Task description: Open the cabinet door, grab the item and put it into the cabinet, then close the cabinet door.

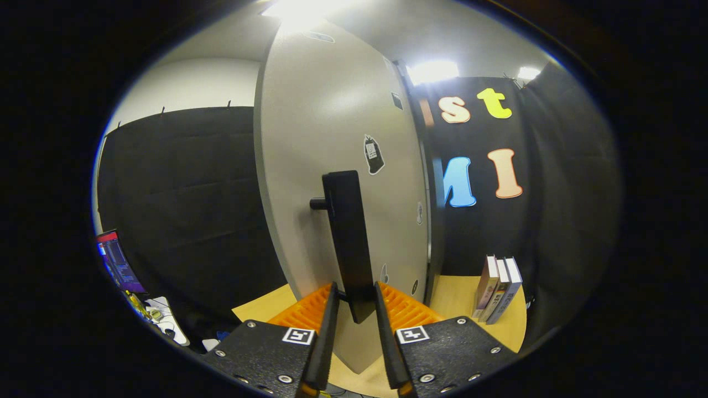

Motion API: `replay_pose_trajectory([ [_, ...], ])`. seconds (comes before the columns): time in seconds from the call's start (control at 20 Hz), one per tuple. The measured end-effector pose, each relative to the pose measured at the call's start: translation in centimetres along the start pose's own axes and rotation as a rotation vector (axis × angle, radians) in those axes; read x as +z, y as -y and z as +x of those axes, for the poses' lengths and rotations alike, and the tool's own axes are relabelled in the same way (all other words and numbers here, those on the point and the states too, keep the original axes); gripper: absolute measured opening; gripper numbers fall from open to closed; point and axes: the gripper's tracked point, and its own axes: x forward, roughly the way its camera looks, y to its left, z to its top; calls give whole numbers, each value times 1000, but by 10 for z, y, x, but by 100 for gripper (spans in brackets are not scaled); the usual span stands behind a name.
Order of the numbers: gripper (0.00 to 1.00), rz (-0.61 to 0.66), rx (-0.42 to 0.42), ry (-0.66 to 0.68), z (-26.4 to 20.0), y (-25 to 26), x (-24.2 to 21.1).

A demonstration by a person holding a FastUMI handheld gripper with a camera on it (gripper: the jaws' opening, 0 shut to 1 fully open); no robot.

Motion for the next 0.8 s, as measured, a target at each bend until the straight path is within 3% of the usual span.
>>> replay_pose_trajectory([
  [0.45, 76, -11, -192, 73, -23, 41, 3],
  [0.8, 90, -43, -351, 164, -43, 57, -9],
])
